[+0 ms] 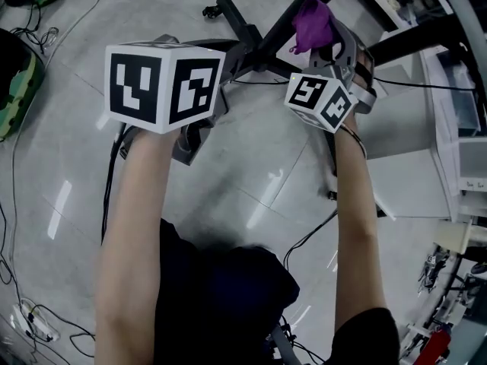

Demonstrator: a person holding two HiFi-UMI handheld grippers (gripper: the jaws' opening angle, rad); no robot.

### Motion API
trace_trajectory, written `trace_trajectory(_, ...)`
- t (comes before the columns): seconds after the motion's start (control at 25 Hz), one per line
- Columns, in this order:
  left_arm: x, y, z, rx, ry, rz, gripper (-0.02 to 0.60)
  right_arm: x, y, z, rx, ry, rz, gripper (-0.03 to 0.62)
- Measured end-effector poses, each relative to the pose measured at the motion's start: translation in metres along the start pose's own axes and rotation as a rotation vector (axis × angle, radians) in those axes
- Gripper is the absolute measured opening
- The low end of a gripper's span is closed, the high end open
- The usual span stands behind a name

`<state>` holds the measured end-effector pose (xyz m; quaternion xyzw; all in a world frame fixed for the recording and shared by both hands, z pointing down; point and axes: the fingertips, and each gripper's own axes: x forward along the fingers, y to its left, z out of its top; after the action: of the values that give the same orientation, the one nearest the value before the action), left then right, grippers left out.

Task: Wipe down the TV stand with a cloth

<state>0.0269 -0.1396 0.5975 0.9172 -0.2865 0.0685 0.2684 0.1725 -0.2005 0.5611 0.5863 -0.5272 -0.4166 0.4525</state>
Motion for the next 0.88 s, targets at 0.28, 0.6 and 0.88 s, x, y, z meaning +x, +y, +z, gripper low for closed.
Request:
trace_trajectory(0.28,0.010,-0.004,-0.006,-0.009,0.015,-0.012,0.006,0.009,-0.087,-0.014,0.023,0.034,-0.128,0.075)
trace_trajectory(0.6,0.013,0.002,-0.007,-0.010,0.019,-0.011,0.006,0.039,-0.141,-0.017,0.035,0.073,-0.195,0.075)
trace_trajectory(0.88,0.017,0.002,-0.007,-0.002,0.022,-0.021,0.006,0.053,-0.123,-0.006,0.032,0.092,-0.186,0.075)
